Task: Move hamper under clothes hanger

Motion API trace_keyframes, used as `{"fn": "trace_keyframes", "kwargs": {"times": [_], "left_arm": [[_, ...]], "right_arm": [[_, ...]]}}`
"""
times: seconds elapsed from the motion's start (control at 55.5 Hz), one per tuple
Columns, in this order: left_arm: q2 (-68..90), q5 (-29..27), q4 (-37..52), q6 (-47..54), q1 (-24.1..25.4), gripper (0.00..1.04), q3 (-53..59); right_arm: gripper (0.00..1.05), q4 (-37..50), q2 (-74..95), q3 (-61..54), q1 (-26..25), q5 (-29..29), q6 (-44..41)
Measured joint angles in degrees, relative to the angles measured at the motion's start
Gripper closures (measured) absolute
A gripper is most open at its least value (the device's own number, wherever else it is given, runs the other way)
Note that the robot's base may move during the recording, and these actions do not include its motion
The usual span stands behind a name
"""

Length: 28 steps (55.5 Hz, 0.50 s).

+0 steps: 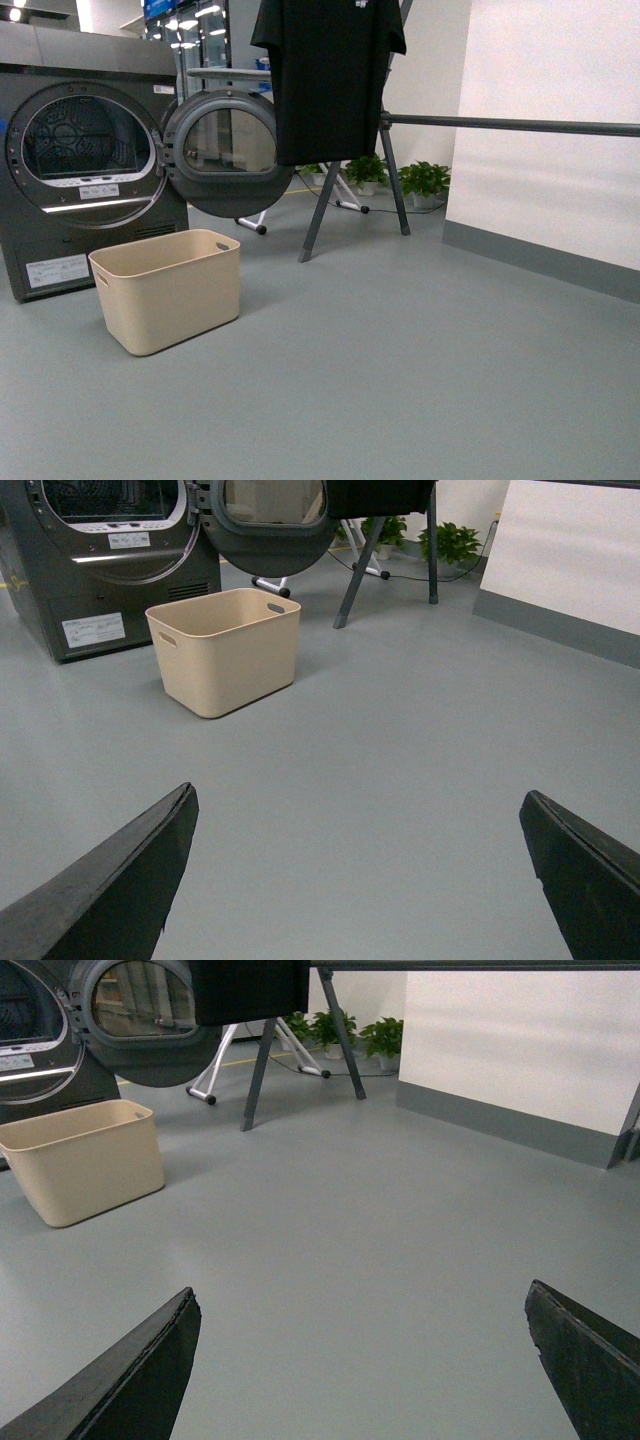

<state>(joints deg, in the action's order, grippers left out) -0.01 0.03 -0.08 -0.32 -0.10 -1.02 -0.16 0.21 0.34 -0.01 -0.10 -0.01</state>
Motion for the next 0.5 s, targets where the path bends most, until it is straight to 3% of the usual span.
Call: {"fn": "trace_keyframes", "kwargs": {"times": [0.505], "left_arm": [[0.0, 0.0, 0.0, 0.0, 0.0, 0.07, 0.0]], "right_arm": [[0.08, 0.0, 0.0, 0.0, 0.0, 0.0, 0.0]]}}
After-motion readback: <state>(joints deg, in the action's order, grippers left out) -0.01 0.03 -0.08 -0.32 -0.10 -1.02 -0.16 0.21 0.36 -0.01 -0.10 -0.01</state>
